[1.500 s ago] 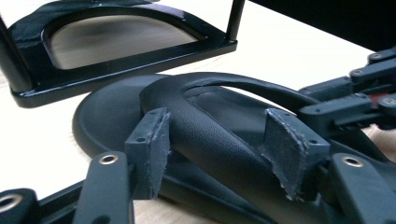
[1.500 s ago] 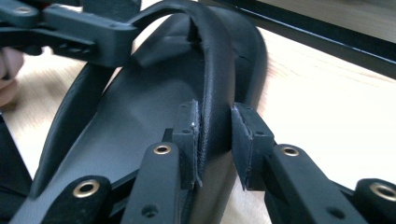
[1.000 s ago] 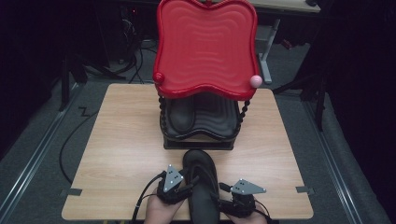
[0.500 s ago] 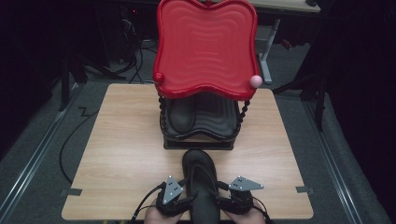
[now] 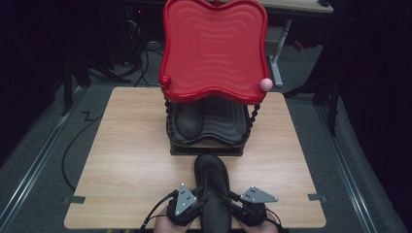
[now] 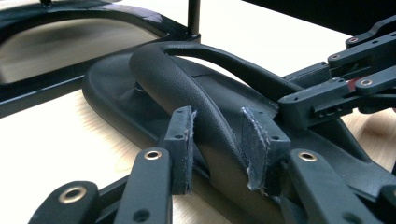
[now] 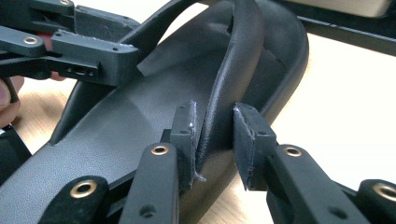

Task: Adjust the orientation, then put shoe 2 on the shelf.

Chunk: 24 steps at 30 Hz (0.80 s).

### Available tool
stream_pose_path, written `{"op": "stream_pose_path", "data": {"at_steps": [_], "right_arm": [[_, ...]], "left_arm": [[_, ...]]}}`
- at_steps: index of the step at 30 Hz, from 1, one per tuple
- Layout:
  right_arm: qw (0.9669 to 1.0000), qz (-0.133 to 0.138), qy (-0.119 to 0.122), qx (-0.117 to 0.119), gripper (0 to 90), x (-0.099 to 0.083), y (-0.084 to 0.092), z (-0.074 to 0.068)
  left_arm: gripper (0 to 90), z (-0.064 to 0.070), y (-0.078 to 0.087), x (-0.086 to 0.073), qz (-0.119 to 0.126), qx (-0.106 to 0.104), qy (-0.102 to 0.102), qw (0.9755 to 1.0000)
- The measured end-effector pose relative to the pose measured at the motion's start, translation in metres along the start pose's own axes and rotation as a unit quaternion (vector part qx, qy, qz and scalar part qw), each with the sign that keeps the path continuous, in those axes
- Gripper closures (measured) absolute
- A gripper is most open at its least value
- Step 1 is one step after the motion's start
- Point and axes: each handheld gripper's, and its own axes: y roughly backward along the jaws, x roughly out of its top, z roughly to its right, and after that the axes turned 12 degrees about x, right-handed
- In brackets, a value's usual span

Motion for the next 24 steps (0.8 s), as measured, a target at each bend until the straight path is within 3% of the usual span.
{"op": "stream_pose_path", "data": {"at_steps": [11, 24], "right_arm": [[0.9981, 0.052, 0.032, -0.008, 70.7, 0.011, 0.026, -0.016], [0.9939, 0.089, 0.056, -0.033, 70.7, 0.028, 0.042, -0.02]], "left_arm": [[64.6, 0.003, 0.023, 0.02, 0.063, -0.011, -0.003, 0.998], [64.7, 0.004, 0.026, 0.046, 0.097, -0.012, -0.01, 0.9951]]}}
